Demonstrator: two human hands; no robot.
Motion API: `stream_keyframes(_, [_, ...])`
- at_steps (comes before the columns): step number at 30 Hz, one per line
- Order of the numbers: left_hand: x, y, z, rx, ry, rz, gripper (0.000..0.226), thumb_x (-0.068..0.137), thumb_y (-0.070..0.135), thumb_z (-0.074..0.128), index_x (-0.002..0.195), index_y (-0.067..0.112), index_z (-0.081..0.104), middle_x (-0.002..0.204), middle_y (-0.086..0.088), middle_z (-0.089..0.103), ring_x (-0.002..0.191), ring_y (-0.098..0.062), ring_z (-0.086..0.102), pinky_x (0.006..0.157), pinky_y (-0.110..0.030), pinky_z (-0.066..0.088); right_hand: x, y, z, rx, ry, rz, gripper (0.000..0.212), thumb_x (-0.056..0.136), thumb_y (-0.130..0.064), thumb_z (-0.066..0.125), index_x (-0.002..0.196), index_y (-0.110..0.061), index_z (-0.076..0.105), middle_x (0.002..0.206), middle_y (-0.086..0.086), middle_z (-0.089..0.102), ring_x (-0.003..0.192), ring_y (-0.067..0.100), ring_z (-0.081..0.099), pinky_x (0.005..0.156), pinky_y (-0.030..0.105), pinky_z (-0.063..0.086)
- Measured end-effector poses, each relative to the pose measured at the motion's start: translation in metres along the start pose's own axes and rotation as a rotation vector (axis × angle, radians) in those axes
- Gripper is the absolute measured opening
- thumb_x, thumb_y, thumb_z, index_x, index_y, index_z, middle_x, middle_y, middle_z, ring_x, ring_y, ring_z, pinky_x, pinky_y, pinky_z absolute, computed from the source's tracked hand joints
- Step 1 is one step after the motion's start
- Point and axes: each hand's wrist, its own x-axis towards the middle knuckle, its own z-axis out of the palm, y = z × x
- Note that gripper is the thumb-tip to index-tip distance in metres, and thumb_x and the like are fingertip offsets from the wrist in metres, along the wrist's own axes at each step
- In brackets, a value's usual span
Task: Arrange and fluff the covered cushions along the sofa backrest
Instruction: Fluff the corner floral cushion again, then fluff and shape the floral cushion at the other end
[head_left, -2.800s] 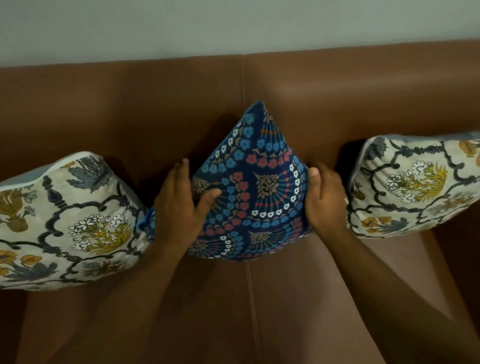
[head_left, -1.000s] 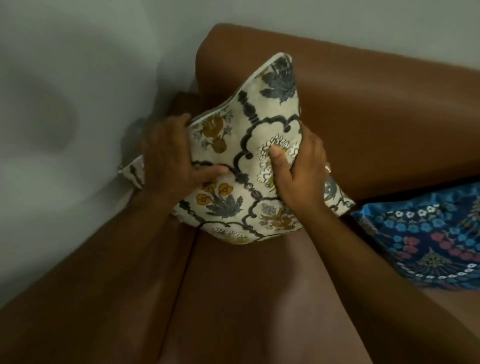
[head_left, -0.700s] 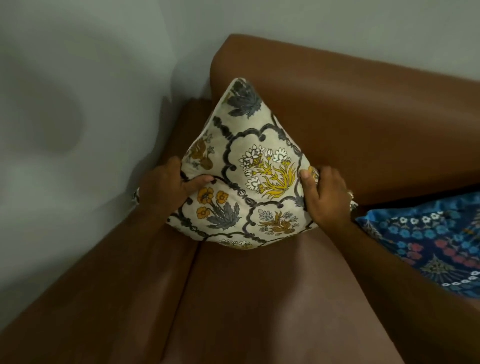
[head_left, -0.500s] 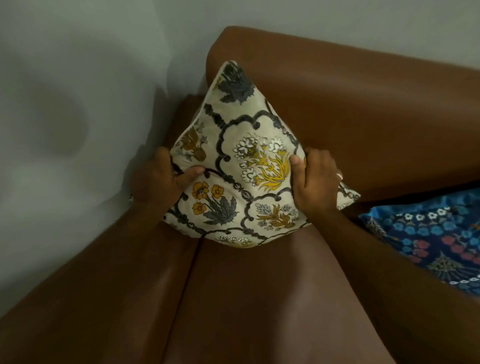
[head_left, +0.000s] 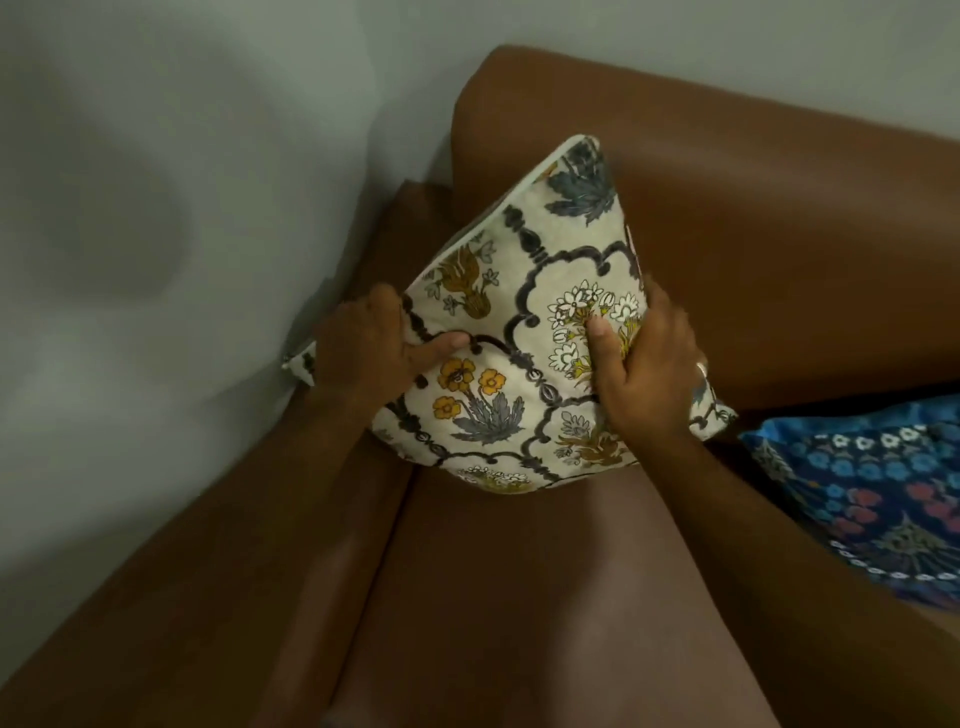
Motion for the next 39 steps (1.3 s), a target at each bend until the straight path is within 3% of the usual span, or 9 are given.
stream_keyframes(3, [-0.001, -0.002, 0.004, -0.092, -0.005, -0.050, 0.094, 0.055, 0.100, 0.052, 0.092, 0.014, 0.053, 0.091, -0.011, 0.068, 0.083, -0.031, 0.066, 0.070, -0.040, 0.055, 0.002, 0.012, -0.005, 0.040, -0.009, 0.085, 0.073, 0.086, -0.078, 0.031, 0.099, -0.009, 0.050, 0.089, 0.006, 0.061, 0.091, 0.037, 0.065, 0.074, 0.042, 0.046])
stream_keyframes(7, [-0.019, -0.008, 0.015, -0.300, 0.203, -0.232, 0.099, 0.048, 0.107, 0.041, 0.093, 0.020, 0.056, 0.080, 0.013, 0.059, 0.068, -0.009, 0.057, 0.060, -0.027, 0.046, 0.035, -0.006, 0.007, 0.127, 0.163, 0.003, 0.067, 0.093, -0.080, 0.028, 0.086, -0.015, 0.046, 0.072, 0.001, 0.056, 0.068, 0.029, 0.060, 0.059, 0.038, 0.043])
stream_keyframes(15, [-0.008, -0.032, 0.013, -0.245, 0.041, -0.234, 0.102, 0.060, 0.094, 0.056, 0.114, 0.007, 0.055, 0.108, -0.011, 0.065, 0.099, -0.036, 0.065, 0.080, -0.043, 0.054, 0.037, -0.010, 0.026, -0.013, 0.004, -0.049, 0.059, 0.095, -0.066, 0.024, 0.092, -0.011, 0.047, 0.087, 0.007, 0.051, 0.088, 0.034, 0.057, 0.075, 0.041, 0.039])
stream_keyframes(18, [-0.017, -0.029, -0.001, -0.164, 0.269, -0.150, 0.105, 0.068, 0.094, 0.050, 0.119, 0.002, 0.054, 0.110, -0.016, 0.060, 0.105, -0.039, 0.060, 0.080, -0.042, 0.045, 0.034, -0.014, 0.008, 0.052, 0.195, -0.079, 0.068, 0.098, -0.065, 0.030, 0.124, -0.008, 0.057, 0.115, 0.012, 0.058, 0.110, 0.029, 0.053, 0.091, 0.033, 0.035])
stream_keyframes(21, [-0.035, 0.000, -0.002, -0.079, 0.565, 0.067, 0.105, 0.081, 0.090, 0.040, 0.139, 0.003, 0.045, 0.142, -0.030, 0.049, 0.133, -0.046, 0.045, 0.108, -0.049, 0.034, 0.021, -0.018, 0.002, 0.082, 0.175, -0.215, 0.075, 0.100, -0.067, 0.028, 0.146, -0.010, 0.043, 0.137, 0.013, 0.054, 0.127, 0.025, 0.050, 0.105, 0.039, 0.038])
stream_keyframes(24, [-0.047, 0.026, 0.013, 0.159, 0.249, 0.281, 0.112, 0.080, 0.091, 0.033, 0.160, 0.014, 0.019, 0.165, -0.027, 0.020, 0.153, -0.047, 0.017, 0.119, -0.062, 0.020, 0.009, -0.010, 0.001, 0.021, -0.053, -0.089, 0.085, 0.095, -0.073, 0.025, 0.155, -0.014, 0.036, 0.145, 0.010, 0.053, 0.135, 0.026, 0.048, 0.111, 0.053, 0.038])
stream_keyframes(26, [-0.048, 0.018, 0.015, 0.160, 0.114, 0.179, 0.118, 0.076, 0.091, 0.034, 0.162, 0.013, 0.012, 0.169, -0.024, 0.009, 0.155, -0.044, 0.007, 0.120, -0.066, 0.016, 0.007, 0.001, -0.009, 0.050, -0.030, 0.014, 0.094, 0.093, -0.079, 0.018, 0.155, -0.011, 0.035, 0.148, 0.014, 0.051, 0.138, 0.030, 0.046, 0.113, 0.053, 0.037])
stream_keyframes(29, [-0.048, 0.013, 0.006, 0.036, 0.239, 0.085, 0.115, 0.081, 0.089, 0.036, 0.161, 0.009, 0.016, 0.168, -0.026, 0.012, 0.155, -0.044, 0.009, 0.121, -0.066, 0.013, 0.004, 0.014, -0.022, -0.014, -0.151, -0.047, 0.087, 0.094, -0.073, 0.024, 0.158, -0.014, 0.030, 0.153, 0.016, 0.045, 0.142, 0.032, 0.043, 0.114, 0.056, 0.036])
stream_keyframes(39, [-0.107, 0.205, 0.022, -0.138, 0.262, 0.436, 0.100, 0.091, 0.078, 0.041, 0.153, 0.000, 0.037, 0.160, -0.031, 0.029, 0.150, -0.049, 0.025, 0.114, -0.063, 0.030, -0.001, 0.061, -0.168, 0.048, 0.030, 0.007, 0.094, 0.092, -0.081, 0.020, 0.155, -0.013, 0.036, 0.156, 0.015, 0.042, 0.148, 0.030, 0.037, 0.117, 0.055, 0.036])
